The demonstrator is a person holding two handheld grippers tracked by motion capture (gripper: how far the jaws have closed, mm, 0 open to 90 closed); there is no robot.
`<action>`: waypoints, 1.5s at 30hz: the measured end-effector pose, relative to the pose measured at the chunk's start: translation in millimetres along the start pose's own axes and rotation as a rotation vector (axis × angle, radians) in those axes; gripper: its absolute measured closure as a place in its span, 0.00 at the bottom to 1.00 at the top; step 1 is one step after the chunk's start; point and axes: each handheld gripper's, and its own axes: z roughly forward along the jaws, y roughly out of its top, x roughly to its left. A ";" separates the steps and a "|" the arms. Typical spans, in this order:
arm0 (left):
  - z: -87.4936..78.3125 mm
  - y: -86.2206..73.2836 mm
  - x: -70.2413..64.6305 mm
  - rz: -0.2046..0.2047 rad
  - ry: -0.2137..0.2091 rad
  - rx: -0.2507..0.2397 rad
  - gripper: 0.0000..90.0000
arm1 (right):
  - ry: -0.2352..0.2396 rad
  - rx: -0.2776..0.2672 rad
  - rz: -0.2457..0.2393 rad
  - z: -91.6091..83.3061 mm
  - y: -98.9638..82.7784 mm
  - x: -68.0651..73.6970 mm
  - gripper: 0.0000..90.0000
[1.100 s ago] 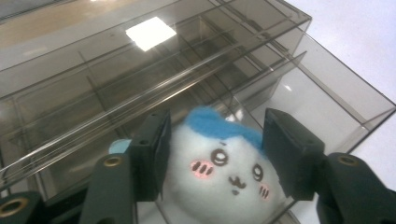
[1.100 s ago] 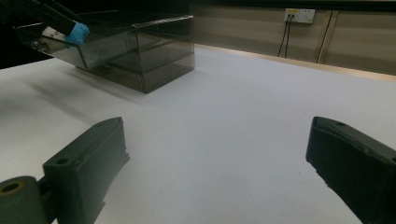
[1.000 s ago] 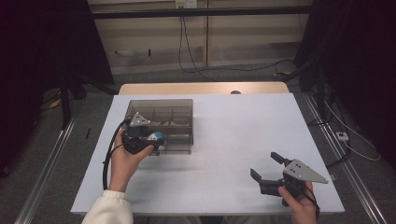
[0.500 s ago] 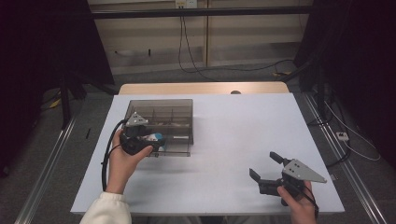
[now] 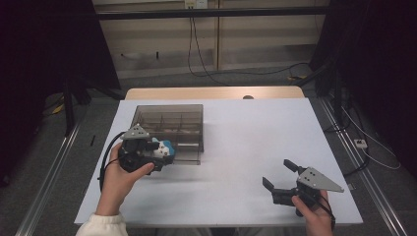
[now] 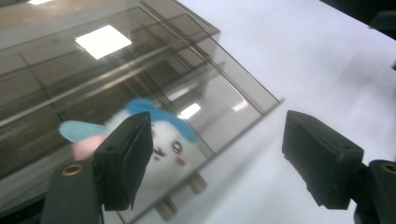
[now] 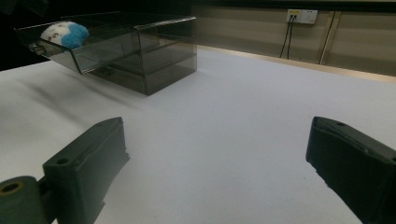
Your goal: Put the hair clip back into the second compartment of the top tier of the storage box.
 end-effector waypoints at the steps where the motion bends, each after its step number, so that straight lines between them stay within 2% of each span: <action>1: -0.7 -1.3 -1.5 0.004 -0.015 0.000 0.28 | 0.001 -0.001 0.001 0.4 0.3 0.4 0.05; 7: -7.4 -14.3 -6.0 0.004 -0.055 0.008 0.28 | 0.008 -0.002 -0.002 2.0 0.6 1.0 0.05; 12: -8.7 -25.5 -4.0 0.003 -0.049 0.012 0.28 | 0.008 -0.004 -0.003 2.8 0.8 1.4 0.05; 17: -8.6 -30.6 -5.2 0.006 -0.073 0.002 0.28 | 0.009 -0.002 -0.005 3.0 1.0 2.1 0.05; 28: -1.5 -38.0 -13.0 0.030 -0.121 0.014 0.27 | 0.012 -0.001 -0.004 2.6 1.1 1.6 0.05; 32: 3.4 -43.9 -14.7 0.036 -0.123 0.025 0.27 | 0.010 -0.003 -0.003 2.3 1.3 1.3 0.05; 35: 7.9 -50.2 -14.1 0.038 -0.140 0.047 0.26 | 0.011 -0.003 -0.005 2.1 1.5 1.2 0.05; 45: 13.8 -67.3 -12.1 0.049 -0.118 0.069 0.26 | 0.012 -0.003 -0.005 2.0 1.8 1.4 0.05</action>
